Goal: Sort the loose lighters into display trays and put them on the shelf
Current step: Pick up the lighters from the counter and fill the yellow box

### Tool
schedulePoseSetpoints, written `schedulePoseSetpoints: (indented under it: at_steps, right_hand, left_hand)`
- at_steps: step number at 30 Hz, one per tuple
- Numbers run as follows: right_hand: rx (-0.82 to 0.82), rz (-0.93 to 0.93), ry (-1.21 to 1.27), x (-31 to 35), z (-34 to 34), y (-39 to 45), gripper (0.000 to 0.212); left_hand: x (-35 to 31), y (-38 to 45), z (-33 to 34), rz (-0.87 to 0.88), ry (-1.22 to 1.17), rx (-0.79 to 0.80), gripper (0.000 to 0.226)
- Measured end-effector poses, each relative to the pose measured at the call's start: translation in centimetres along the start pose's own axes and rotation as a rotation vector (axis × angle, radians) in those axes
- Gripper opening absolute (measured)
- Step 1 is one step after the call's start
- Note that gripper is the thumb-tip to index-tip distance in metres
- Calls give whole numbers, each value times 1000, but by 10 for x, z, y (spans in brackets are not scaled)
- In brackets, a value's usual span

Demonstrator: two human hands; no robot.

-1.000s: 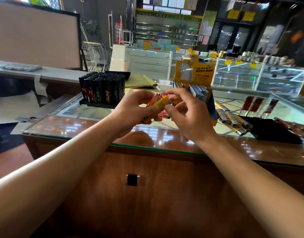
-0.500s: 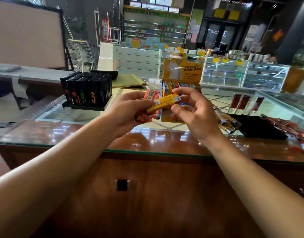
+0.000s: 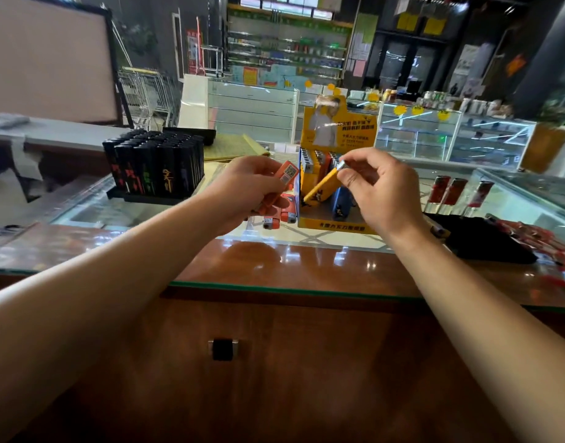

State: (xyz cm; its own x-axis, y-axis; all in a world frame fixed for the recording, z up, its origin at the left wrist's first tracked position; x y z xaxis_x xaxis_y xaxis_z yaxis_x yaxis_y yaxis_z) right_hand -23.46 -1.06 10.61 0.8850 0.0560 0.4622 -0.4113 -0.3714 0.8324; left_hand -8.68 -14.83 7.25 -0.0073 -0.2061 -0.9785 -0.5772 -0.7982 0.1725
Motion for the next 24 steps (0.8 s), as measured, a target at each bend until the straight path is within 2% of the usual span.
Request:
schedulePoseSetpoints:
  at_steps: [6, 10, 16, 19, 24]
  right_hand:
    - [14, -260, -175, 13, 12, 2, 21]
    - [-31, -426, -284, 17, 20, -2, 20]
    - [-89, -493, -331, 22, 28, -1, 20]
    - [-62, -523, -380, 21, 35, -1, 18]
    - [-34, -475, -424, 7, 39, -2, 26]
  left_hand:
    - [-3, 13, -2, 55, 37, -14, 27]
    - [-2, 15, -2, 95, 60, -26, 30]
    - [2, 12, -3, 146, 84, -50, 31]
    - [5, 12, -6, 142, 63, -68, 31]
    - [3, 9, -8, 163, 49, -63, 33]
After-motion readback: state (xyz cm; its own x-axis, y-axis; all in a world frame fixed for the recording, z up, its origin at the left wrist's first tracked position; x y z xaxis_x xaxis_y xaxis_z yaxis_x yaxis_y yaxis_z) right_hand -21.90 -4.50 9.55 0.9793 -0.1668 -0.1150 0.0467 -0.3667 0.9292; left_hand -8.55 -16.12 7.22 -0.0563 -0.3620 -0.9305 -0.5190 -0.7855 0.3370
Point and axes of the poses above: each hand's wrist, its own y-axis towards the middle knuckle, its own z-axis out of the palm, x = y × z, the point moved 6 cm from there along y, towards the middle knuckle, and after that the axes turned 9 degrees about -x, right-handed, at the moved point
